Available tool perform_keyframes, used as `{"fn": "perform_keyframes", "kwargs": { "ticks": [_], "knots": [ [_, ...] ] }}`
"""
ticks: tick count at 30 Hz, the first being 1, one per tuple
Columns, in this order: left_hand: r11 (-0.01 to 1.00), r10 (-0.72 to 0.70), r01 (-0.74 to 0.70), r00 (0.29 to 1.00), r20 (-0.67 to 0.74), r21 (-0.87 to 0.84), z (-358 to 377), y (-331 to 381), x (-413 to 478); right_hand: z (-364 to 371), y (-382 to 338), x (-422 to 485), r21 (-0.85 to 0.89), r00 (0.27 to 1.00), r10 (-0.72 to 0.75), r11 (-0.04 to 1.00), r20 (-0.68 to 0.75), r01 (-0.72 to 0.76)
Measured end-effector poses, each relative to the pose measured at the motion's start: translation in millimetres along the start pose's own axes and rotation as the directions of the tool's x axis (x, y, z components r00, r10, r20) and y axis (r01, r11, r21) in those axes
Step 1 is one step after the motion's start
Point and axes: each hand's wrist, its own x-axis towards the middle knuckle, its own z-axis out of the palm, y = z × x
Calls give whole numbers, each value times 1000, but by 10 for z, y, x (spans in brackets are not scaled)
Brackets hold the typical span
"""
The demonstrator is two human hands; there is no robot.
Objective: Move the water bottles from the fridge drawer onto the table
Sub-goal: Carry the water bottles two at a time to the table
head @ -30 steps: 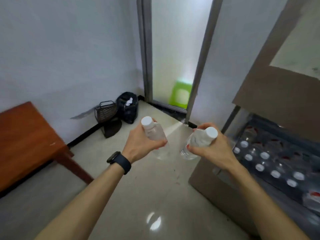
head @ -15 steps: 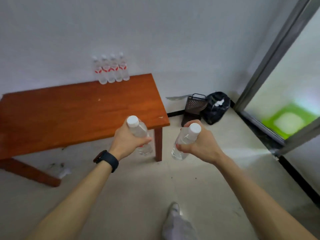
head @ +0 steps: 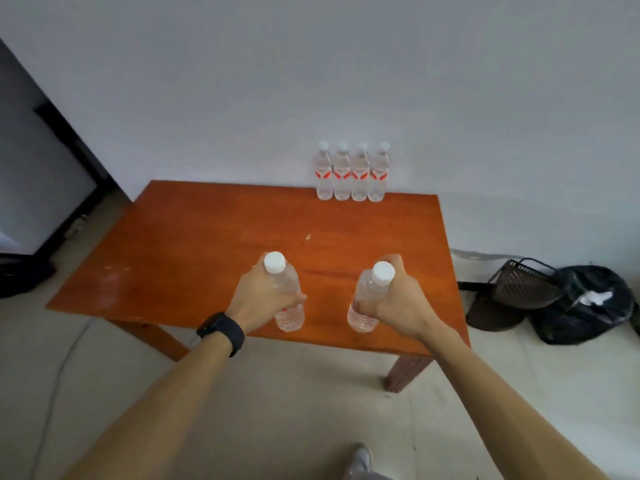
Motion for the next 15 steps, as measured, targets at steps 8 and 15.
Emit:
{"fn": "perform_keyframes", "kwargs": {
  "ticks": [8, 15],
  "knots": [
    [999, -1, 2, 999, 33, -32, -488, -390, 1347, 468, -352, 1607, -97, 995, -37, 994, 91, 46],
    [999, 13, -18, 990, 142, 34, -700, -912, 2993, 1065, -502, 3058, -173, 996, 29, 985, 85, -14]
  ]
}}
